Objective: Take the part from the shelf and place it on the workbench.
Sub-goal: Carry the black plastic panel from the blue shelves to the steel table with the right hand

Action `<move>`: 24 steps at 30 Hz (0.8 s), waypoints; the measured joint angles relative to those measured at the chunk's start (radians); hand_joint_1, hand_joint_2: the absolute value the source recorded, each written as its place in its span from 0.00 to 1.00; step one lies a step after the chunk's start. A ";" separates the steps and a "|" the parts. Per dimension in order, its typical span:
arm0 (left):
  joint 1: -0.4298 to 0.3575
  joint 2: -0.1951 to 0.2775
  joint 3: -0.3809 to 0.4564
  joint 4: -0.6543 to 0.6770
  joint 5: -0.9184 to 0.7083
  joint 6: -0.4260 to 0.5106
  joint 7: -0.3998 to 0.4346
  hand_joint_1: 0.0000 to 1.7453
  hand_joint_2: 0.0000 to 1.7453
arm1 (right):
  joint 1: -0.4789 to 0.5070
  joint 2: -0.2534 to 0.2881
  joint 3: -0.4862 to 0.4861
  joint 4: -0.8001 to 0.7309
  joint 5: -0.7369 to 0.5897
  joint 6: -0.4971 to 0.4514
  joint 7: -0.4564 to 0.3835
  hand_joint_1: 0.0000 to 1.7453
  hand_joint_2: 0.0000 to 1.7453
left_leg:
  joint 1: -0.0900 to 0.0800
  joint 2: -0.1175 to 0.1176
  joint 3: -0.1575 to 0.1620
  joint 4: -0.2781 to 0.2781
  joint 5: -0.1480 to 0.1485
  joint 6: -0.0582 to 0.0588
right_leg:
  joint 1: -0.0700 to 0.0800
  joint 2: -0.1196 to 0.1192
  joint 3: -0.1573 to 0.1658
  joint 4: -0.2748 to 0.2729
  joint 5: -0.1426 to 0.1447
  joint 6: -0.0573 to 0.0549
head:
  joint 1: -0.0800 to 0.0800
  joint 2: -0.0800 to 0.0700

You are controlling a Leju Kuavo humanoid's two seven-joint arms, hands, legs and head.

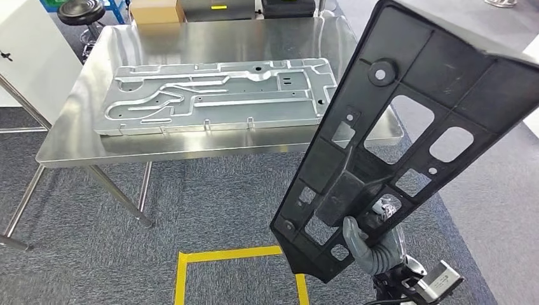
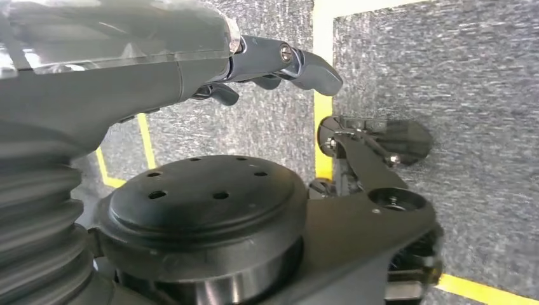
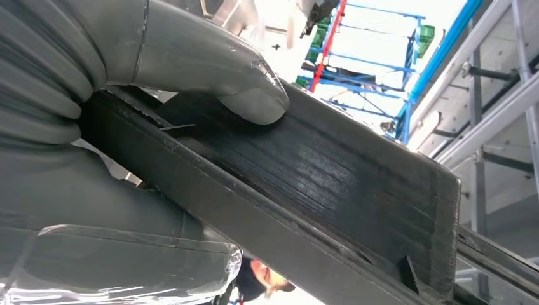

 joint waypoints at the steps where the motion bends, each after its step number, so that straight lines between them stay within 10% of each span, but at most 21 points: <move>1: 0.001 0.000 0.000 0.000 0.000 0.000 0.000 0.00 1.00 | 0.000 0.000 0.000 0.000 0.000 0.000 0.000 1.00 1.00 | 0.002 0.000 0.002 -0.004 0.000 0.005 | -0.001 0.000 0.001 0.000 -0.002 0.005 | 0.000 0.000; 3: 0.000 0.000 0.000 0.000 0.002 0.000 0.000 0.00 1.00 | -0.002 0.000 0.000 0.000 0.000 0.001 -0.001 1.00 1.00 | 0.006 0.000 0.012 -0.015 0.001 0.017 | -0.004 -0.001 -0.014 0.037 -0.024 0.016 | 0.000 0.000; 6: 0.000 0.000 0.001 0.000 0.012 0.002 0.000 0.00 1.00 | -0.007 -0.001 0.000 0.005 -0.005 0.007 -0.003 1.00 1.00 | 0.007 0.001 0.024 -0.020 -0.006 0.027 | -0.007 -0.003 -0.121 0.227 -0.099 0.027 | 0.000 0.000; 8: 0.002 -0.001 0.003 0.000 0.020 0.004 0.000 0.00 1.00 | -0.013 -0.001 0.002 0.014 -0.008 0.014 -0.004 1.00 1.00 | 0.006 0.000 0.033 -0.020 -0.015 0.028 | -0.007 -0.003 -0.176 0.296 -0.095 0.029 | 0.000 0.000; 13: 0.002 -0.004 0.008 0.000 0.026 0.008 0.003 0.00 1.00 | -0.035 -0.001 0.015 0.031 -0.009 0.015 -0.004 1.00 1.00 | 0.002 -0.004 0.066 -0.020 -0.044 0.013 | 0.000 -0.003 -0.083 0.032 0.070 0.007 | 0.000 0.000; 18: 0.001 -0.005 0.007 0.000 0.009 0.007 -0.002 0.00 1.00 | -0.030 -0.002 0.017 0.028 -0.006 0.003 -0.007 1.00 1.00 | 0.000 0.000 0.070 -0.001 -0.073 -0.014 | -0.001 -0.001 -0.059 -0.002 0.058 -0.020 | 0.000 0.000; 22: 0.001 -0.005 0.006 0.000 0.005 0.006 -0.002 0.00 1.00 | -0.010 -0.002 0.017 0.019 -0.004 -0.004 -0.011 1.00 1.00 | 0.005 0.001 -0.059 0.237 -0.167 -0.026 | -0.002 -0.004 -0.039 -0.007 0.045 -0.033 | 0.000 0.000; 24: 0.003 -0.005 0.003 0.000 0.001 0.006 0.000 0.00 1.00 | -0.002 -0.002 0.017 0.019 -0.004 -0.006 -0.014 1.00 1.00 | 0.006 0.001 -0.091 0.260 -0.137 -0.026 | -0.002 -0.002 -0.026 -0.007 0.034 -0.032 | 0.000 0.000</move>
